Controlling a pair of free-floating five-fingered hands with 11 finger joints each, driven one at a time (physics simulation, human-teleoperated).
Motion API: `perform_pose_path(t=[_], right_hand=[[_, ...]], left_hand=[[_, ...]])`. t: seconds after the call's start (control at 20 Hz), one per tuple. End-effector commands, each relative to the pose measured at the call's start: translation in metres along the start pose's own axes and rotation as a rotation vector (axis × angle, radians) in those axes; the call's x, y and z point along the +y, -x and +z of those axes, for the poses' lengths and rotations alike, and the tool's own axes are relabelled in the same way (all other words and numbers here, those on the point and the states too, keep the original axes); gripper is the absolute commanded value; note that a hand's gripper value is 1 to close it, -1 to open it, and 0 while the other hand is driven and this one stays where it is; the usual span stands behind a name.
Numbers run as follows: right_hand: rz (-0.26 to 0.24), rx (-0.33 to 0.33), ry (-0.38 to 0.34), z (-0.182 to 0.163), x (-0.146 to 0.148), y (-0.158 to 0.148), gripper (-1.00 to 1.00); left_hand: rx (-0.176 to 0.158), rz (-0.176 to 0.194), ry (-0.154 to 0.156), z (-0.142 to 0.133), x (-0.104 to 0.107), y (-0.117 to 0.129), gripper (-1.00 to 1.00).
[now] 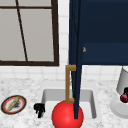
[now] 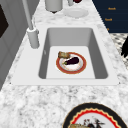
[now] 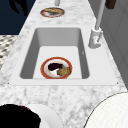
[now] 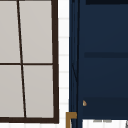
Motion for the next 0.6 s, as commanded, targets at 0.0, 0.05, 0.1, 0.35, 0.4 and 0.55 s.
perform_pose_path(t=[0.0, 0.05, 0.1, 0.35, 0.4, 0.55], right_hand=[[0.004, -0.011, -0.005, 0.016, -0.017, -0.002, 1.00], [0.003, -0.014, -0.006, 0.020, -0.021, -0.001, 1.00], [0.002, -0.018, -0.006, 0.026, -0.024, -0.001, 1.00], [-0.011, -0.041, -0.002, 0.067, -0.028, 0.003, 1.00], [-0.013, -0.038, 0.006, 0.077, -0.026, 0.004, 1.00], [-0.024, -0.013, 0.041, 0.100, -0.021, 0.004, 1.00]], left_hand=[[0.000, 0.000, 0.000, 0.000, 0.000, 0.000, 0.00], [0.000, 0.000, 0.000, 0.000, 0.000, 0.000, 0.00], [0.000, 0.000, 0.000, 0.000, 0.000, 0.000, 0.00], [0.000, 0.000, 0.000, 0.000, 0.000, 0.000, 0.00], [0.000, 0.000, 0.000, 0.000, 0.000, 0.000, 0.00], [0.000, 0.000, 0.000, 0.000, 0.000, 0.000, 0.00]])
